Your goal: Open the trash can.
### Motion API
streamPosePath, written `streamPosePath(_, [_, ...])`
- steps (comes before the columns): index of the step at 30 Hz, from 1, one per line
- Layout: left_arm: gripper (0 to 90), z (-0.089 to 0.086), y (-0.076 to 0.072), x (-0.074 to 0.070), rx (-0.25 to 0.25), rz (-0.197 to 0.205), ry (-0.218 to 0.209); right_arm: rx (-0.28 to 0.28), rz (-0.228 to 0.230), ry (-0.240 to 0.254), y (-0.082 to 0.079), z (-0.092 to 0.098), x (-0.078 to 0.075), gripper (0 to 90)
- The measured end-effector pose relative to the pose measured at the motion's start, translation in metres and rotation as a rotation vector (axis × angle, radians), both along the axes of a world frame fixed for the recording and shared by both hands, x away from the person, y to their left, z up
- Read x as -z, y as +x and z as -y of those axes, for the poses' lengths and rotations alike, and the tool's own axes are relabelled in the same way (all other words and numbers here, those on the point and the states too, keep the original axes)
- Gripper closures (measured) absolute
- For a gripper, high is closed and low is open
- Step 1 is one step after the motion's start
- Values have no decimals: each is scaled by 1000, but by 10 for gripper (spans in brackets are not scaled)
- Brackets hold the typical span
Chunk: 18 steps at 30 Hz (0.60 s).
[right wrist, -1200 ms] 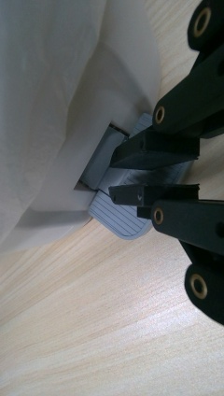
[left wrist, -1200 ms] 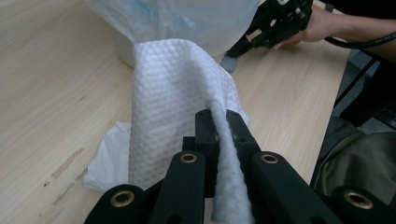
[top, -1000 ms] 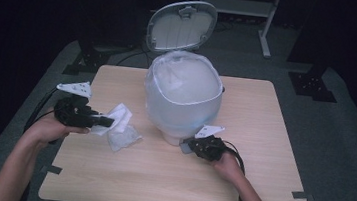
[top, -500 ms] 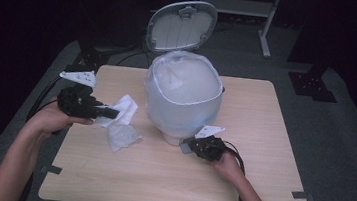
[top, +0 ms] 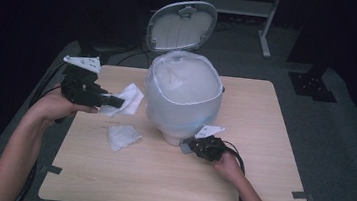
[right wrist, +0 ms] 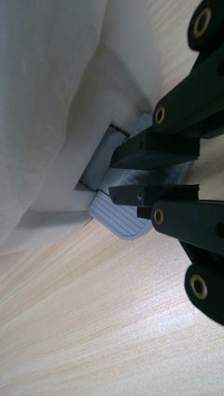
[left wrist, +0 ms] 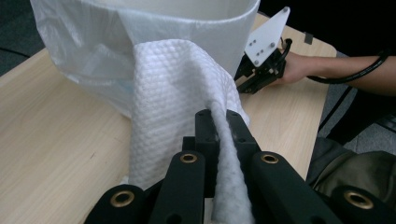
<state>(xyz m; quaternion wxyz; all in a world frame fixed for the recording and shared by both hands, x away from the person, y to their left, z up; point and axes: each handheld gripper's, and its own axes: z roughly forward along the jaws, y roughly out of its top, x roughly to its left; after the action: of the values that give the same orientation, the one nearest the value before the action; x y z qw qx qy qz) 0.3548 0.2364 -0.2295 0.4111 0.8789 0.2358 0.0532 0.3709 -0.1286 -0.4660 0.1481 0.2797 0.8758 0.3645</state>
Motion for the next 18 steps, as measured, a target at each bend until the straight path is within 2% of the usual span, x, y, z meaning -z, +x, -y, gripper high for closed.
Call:
streamPosePath(14, [863,14,6,-17,17,10,2,0,3,4,-1,0,0,799])
streamPosePath(18, [861,19,7,-22,18,27,17,1,6,7,-1,0,1,799])
